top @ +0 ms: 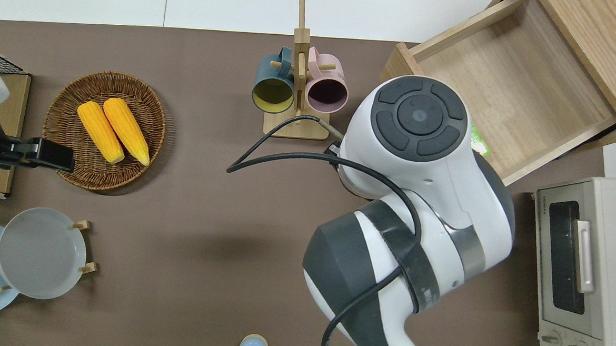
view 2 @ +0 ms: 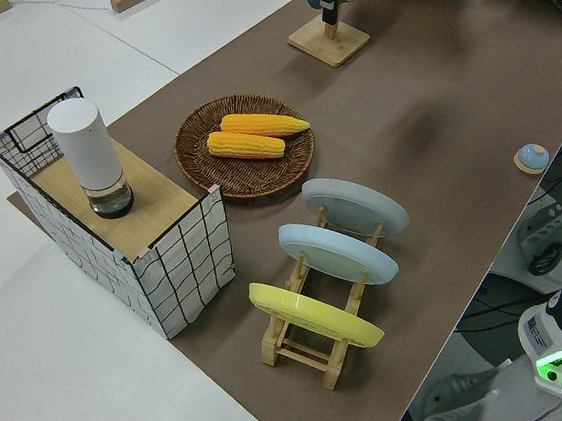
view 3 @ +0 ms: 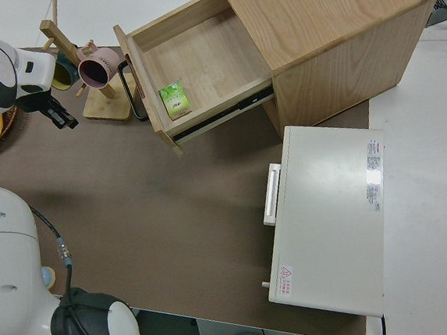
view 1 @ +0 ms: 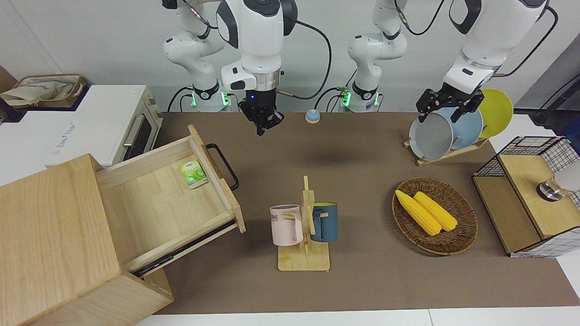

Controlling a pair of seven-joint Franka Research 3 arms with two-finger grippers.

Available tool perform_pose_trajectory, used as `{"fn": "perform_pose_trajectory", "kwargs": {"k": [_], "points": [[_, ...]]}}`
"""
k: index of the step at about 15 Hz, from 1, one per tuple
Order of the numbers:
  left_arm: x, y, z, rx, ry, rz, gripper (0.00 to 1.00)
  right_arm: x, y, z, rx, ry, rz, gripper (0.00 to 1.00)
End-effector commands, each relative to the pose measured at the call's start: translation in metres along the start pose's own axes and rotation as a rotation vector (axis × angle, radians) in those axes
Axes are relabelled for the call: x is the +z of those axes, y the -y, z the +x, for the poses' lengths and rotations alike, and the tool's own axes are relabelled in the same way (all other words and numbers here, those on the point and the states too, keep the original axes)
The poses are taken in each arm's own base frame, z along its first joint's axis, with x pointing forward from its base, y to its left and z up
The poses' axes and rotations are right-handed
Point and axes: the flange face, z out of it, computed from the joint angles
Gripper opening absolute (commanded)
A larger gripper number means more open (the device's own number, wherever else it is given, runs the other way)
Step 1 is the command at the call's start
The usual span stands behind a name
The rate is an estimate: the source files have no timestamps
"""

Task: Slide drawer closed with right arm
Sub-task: 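Push the drawer front with the right gripper away from the robot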

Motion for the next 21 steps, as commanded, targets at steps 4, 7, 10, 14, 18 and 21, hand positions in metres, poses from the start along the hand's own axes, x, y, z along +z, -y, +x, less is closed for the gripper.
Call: {"fn": "perform_pose_trajectory", "kwargs": {"k": [4,7,10,14,18,21], "points": [[-0.004,0.001,0.001,0.011,0.005,0.016,0.99,0.056,0.011,0.031,0.218,0.026,-0.021,0.0],[-0.004,0.001,0.001,0.011,0.005,0.016,0.99,0.059,0.007,0.058,0.25,0.007,0.007,0.0],[-0.003,0.001,0.001,0.011,0.007,0.016,0.99,0.063,0.006,0.079,0.272,-0.006,0.037,0.0],[-0.004,0.001,0.001,0.011,0.005,0.016,0.99,0.075,0.0,0.107,0.273,-0.018,0.038,0.0],[-0.003,0.001,0.001,0.011,0.007,0.016,0.99,0.074,-0.009,0.135,0.257,-0.07,0.059,0.0],[-0.003,0.001,0.001,0.011,0.007,0.016,0.99,0.08,-0.014,0.159,0.283,-0.094,0.085,0.0]]}}
